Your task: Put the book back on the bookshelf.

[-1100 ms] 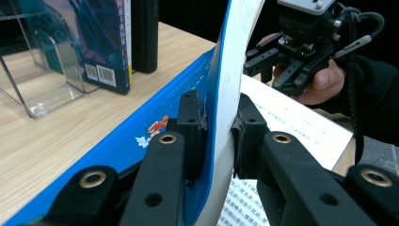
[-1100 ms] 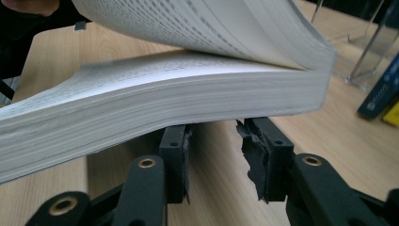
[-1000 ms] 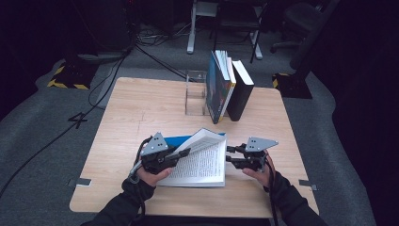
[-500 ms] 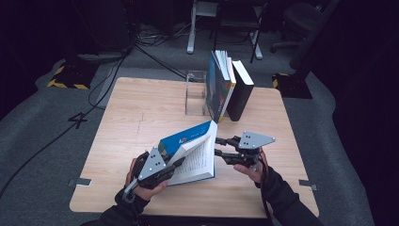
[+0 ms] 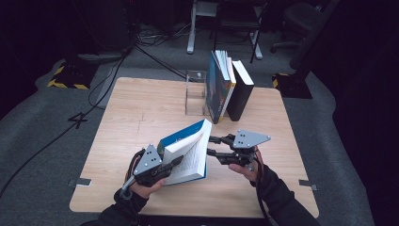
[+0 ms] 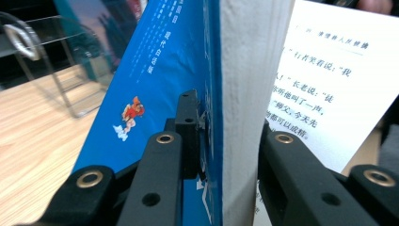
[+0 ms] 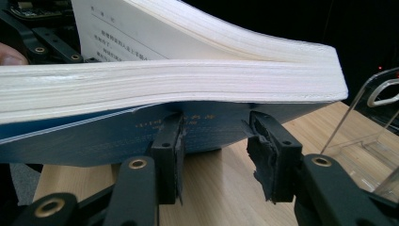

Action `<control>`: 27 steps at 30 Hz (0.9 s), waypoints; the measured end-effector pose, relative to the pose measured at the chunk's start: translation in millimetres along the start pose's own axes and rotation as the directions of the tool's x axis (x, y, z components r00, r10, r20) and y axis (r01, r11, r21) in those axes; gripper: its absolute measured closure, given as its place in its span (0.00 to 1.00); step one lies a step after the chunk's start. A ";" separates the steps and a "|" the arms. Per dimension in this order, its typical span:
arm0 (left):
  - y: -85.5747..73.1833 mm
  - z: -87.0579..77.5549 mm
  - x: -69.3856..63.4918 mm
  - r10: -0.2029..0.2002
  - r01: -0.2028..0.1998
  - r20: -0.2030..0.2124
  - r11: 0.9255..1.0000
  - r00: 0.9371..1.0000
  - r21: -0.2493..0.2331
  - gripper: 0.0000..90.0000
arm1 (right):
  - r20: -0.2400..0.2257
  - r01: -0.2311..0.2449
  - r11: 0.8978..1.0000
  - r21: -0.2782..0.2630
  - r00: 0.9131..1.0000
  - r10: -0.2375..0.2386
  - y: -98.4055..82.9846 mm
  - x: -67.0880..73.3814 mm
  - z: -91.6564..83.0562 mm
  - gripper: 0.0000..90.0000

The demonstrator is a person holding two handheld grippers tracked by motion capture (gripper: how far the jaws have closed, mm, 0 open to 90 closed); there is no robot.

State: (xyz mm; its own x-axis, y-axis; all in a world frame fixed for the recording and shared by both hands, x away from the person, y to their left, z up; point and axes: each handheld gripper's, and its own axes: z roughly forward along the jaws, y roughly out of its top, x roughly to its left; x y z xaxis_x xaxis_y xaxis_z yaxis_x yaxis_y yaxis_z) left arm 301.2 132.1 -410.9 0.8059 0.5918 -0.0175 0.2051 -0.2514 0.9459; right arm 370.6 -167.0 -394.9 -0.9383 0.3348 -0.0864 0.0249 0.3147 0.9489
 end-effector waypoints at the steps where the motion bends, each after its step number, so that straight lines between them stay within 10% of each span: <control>1: 1.1 1.7 0.3 0.001 -0.001 0.011 1.000 1.000 -0.003 0.84 | 0.006 -0.002 1.000 -0.005 1.000 0.002 -0.6 -0.8 -2.3 0.63; 15: 30.5 33.8 -2.9 0.010 0.009 0.161 0.993 0.987 -0.117 0.84 | 0.136 0.109 0.994 0.000 0.985 -0.108 22.3 -0.1 -43.1 0.63; 27: 27.8 20.1 -1.5 0.050 -0.037 0.099 0.991 0.994 -0.126 0.80 | 0.172 0.108 0.994 -0.010 0.979 -0.105 29.4 0.5 -32.4 0.60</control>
State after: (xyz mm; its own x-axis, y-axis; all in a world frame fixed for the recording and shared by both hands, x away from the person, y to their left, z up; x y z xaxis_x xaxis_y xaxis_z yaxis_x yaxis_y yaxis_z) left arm 316.8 108.9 -391.1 0.8664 0.4994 -0.0022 0.1034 -0.1751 0.9791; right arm 359.7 -186.3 -357.2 -0.8623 0.4479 -0.2363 -0.0802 0.3400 0.9370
